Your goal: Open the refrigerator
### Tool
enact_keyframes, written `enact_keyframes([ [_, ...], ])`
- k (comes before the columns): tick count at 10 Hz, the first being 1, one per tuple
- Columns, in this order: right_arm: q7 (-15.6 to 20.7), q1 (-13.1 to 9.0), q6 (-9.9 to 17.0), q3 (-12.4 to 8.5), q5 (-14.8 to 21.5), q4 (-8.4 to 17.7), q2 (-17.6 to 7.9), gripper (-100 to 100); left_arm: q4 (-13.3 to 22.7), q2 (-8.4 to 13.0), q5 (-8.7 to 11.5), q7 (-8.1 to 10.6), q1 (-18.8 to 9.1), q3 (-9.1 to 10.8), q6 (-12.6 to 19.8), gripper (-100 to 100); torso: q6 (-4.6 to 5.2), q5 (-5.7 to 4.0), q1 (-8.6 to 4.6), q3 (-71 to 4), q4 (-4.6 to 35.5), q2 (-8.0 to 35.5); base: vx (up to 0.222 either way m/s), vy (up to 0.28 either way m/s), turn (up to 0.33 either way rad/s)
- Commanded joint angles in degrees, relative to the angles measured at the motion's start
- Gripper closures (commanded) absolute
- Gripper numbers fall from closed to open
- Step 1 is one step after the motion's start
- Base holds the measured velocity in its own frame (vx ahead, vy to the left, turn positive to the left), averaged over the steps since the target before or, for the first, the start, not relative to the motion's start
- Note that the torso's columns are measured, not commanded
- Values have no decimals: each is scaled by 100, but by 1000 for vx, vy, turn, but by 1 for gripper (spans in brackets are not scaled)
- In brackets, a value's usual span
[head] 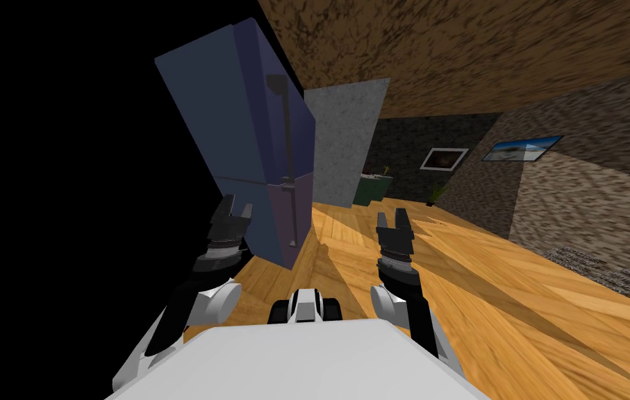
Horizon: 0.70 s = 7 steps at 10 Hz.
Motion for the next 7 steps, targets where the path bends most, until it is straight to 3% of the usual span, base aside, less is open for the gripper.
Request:
enact_keyframes([
  [1, 0, 0, 0, 0, 0, 0, 0, 0, -67, 17, 2, 49, -98, -3, 442, -100, 1, 0, -1, 1, 1, 1, 61, -10, -31],
  [7, 0, 0, 0, 0, 0, 0, 0, 0, -211, 2, 5, 131, -245, -13, 1215, -100, 0, 0, -1, 1, 1, 2, 48, 0, -19],
])
